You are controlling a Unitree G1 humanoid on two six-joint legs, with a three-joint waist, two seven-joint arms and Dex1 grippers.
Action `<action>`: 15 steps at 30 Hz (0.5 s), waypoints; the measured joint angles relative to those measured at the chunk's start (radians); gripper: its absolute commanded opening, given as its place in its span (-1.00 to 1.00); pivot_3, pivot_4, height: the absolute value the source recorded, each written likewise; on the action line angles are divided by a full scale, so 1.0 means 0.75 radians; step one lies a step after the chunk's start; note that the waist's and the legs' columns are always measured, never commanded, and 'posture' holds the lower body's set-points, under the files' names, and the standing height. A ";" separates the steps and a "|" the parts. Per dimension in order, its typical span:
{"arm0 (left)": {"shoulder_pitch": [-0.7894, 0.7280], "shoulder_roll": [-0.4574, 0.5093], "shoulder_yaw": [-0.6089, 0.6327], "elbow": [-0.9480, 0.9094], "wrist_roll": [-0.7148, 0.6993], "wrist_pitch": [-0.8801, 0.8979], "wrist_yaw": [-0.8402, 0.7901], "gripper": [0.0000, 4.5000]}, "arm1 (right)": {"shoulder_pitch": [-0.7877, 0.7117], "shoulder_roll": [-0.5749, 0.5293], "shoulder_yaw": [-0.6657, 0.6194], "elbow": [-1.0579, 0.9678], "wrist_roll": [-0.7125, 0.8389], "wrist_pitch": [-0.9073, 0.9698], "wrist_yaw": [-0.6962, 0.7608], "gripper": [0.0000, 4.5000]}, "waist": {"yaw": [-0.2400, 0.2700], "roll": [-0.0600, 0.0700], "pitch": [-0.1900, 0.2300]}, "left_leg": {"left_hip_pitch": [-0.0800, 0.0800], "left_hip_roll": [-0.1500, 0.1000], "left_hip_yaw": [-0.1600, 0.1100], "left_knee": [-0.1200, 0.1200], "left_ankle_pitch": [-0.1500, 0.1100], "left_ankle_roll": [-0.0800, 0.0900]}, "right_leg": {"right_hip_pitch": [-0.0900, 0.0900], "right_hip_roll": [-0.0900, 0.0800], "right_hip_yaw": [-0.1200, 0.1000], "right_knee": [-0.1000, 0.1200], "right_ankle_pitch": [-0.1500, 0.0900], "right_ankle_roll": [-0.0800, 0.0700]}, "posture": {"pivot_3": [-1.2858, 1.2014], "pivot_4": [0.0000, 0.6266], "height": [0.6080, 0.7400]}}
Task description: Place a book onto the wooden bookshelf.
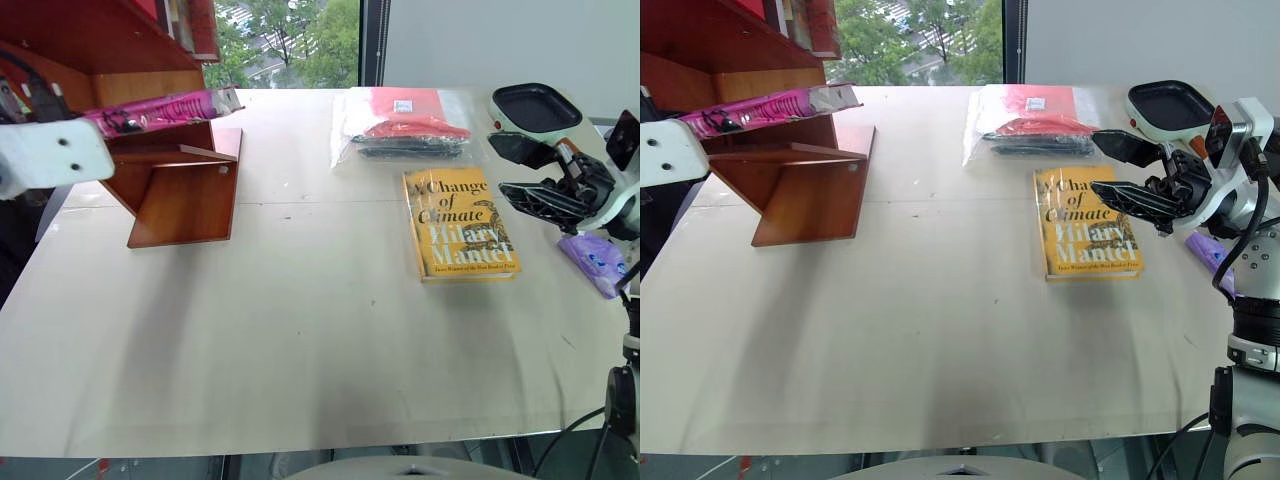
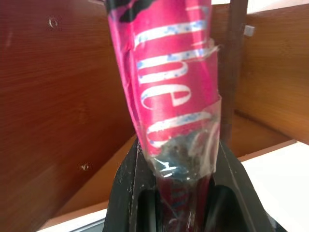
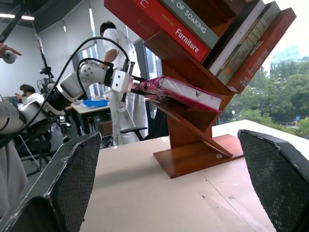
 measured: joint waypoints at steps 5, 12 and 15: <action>-0.062 0.049 -0.133 0.218 -0.025 -0.123 0.040 -0.88 | 0.017 0.000 -0.025 -0.032 0.000 -0.001 -0.016 1.00 | -0.029 0.000 0.000 | 0.006 0.000 0.006 -0.008 0.000 0.000 | -0.002 0.001 0.007 0.003 0.000 0.000 | 0.03 -0.52 0.92; -0.239 0.066 -0.304 0.444 -0.030 -0.150 0.104 0.33 | 0.039 0.001 -0.038 -0.056 0.001 -0.013 -0.040 1.00 | -0.048 0.000 0.000 | 0.010 0.001 0.015 -0.009 0.000 0.000 | -0.004 0.002 0.014 0.009 0.000 0.000 | 0.03 -0.52 0.92; -0.250 0.100 -0.308 0.482 -0.018 -0.124 0.148 0.95 | 0.061 0.001 -0.041 -0.075 0.001 -0.023 -0.045 1.00 | -0.048 0.000 0.000 | 0.011 0.001 0.017 -0.009 0.000 0.000 | -0.004 0.002 0.015 0.011 0.000 0.000 | 0.03 -0.52 0.92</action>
